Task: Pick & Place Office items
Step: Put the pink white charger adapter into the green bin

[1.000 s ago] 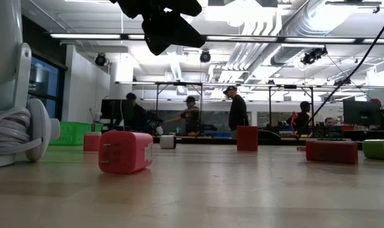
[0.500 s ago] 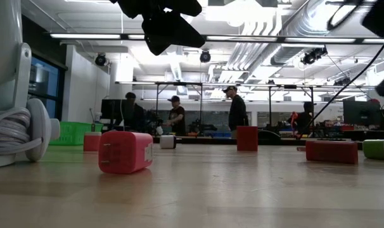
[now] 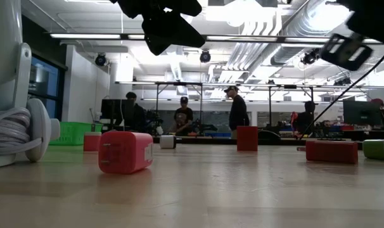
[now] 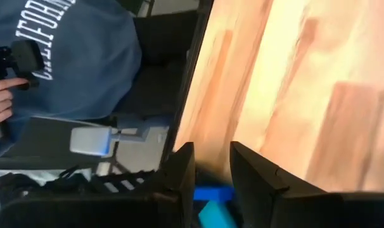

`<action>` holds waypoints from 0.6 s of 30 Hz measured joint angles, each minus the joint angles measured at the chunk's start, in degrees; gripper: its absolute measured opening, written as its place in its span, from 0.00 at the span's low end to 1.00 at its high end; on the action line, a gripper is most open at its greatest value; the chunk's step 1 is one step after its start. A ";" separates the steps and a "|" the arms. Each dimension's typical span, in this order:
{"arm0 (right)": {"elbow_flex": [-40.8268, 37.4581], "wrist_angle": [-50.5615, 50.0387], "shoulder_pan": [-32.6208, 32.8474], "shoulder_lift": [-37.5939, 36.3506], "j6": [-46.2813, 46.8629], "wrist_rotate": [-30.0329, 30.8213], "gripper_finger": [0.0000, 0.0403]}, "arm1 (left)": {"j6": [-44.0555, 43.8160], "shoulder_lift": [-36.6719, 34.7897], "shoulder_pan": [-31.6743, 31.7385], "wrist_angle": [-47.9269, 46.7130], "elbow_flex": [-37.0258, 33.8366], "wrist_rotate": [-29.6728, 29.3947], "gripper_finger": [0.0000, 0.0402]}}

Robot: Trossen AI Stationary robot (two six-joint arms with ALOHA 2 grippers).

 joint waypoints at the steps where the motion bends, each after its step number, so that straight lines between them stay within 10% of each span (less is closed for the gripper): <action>1: 0.15 0.00 -0.79 0.00 -1.17 0.00 0.22 | 0.00 0.00 0.02 0.00 0.00 0.00 0.53; 18: 0.23 -0.55 -19.58 -4.57 -8.88 1.51 0.22 | 0.00 0.00 0.02 0.00 0.00 0.00 0.53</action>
